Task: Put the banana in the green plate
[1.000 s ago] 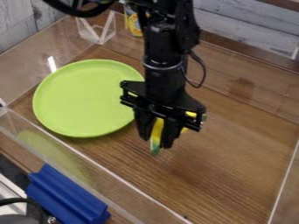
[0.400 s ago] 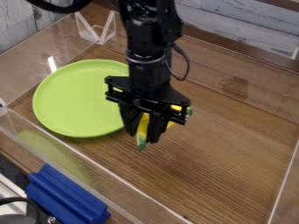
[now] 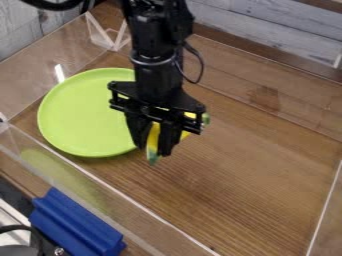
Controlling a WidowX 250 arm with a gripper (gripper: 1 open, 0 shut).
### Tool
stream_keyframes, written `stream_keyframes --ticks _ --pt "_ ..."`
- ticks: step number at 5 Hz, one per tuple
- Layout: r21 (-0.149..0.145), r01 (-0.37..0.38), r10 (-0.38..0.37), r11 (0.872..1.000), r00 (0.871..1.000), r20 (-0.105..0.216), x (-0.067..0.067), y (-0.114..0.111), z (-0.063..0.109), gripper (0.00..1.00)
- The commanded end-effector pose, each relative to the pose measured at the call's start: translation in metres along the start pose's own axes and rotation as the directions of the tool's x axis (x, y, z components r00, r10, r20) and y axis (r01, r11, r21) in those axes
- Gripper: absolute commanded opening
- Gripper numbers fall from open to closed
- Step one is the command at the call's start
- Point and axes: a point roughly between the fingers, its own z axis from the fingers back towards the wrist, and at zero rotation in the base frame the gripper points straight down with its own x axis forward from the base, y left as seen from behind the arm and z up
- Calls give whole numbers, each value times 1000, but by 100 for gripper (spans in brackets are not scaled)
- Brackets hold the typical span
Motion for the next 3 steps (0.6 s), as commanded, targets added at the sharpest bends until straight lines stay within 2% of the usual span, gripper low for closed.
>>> stream_keyframes --ticks 1,3 --pt "2 -9 9 1000 998 57 5 7 12 0" --pt "14 -26 25 1000 997 70 9 22 17 0"
